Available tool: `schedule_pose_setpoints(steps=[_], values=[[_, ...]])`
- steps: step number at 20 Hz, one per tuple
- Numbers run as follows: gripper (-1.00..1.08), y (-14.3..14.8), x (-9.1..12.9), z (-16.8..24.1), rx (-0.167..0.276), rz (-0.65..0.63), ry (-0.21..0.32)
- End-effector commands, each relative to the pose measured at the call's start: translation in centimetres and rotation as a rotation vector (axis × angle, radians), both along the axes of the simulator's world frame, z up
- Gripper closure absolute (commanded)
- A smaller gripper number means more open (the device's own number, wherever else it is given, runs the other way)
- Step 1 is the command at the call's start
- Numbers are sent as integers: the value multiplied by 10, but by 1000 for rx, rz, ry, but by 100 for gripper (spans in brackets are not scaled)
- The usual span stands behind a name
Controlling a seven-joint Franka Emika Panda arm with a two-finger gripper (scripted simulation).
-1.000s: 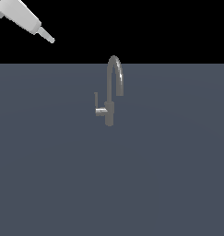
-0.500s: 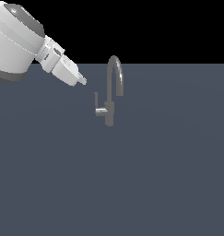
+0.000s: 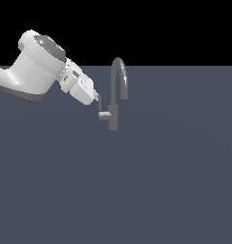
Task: Turn on the faucet by rotating a designated handle.
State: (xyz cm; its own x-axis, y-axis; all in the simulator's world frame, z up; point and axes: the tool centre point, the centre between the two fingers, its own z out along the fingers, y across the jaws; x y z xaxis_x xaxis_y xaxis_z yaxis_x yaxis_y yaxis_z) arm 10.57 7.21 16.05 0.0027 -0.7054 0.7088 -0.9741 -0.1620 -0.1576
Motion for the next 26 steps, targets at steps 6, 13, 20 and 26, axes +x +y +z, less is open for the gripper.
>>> schedule_pose_setpoints(steps=[6, 13, 20, 26], values=[[108, -2, -5, -1, 2, -3, 0], [108, -6, -24, 3, 2, -3, 0], [108, -11, -44, 8, 2, -2, 0], [108, -10, -51, -1, 3, 5, 2]])
